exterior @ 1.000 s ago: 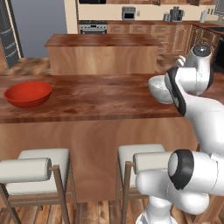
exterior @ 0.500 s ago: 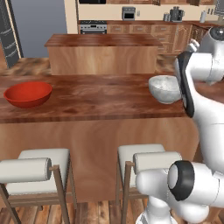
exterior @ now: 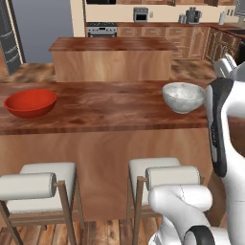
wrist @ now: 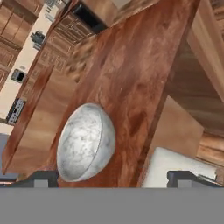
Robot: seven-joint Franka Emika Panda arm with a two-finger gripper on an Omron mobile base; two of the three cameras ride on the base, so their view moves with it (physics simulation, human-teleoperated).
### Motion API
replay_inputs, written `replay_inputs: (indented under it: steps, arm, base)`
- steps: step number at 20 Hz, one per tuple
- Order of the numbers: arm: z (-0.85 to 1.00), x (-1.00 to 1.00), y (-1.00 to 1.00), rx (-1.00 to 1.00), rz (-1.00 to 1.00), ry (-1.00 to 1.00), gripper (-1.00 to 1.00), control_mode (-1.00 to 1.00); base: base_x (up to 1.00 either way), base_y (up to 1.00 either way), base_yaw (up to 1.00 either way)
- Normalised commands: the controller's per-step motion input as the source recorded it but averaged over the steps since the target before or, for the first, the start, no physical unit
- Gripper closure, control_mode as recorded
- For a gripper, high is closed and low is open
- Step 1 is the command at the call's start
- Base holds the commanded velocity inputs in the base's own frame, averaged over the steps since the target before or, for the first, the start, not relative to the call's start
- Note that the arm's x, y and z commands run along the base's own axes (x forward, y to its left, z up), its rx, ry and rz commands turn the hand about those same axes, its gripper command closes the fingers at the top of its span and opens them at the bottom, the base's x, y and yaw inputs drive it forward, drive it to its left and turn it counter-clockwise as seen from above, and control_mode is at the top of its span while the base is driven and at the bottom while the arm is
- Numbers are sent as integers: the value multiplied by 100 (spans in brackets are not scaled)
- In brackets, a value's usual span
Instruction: Pick up the bowls from the cabinet and place each bowl in front of a stool on the dining counter.
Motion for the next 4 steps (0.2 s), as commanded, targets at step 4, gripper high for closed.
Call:
replay_inputs:
  steps: [4]
  arm:
    - [-16,-100,39,6,7,-37,-100,-100]
  base:
    - [0,0,0]
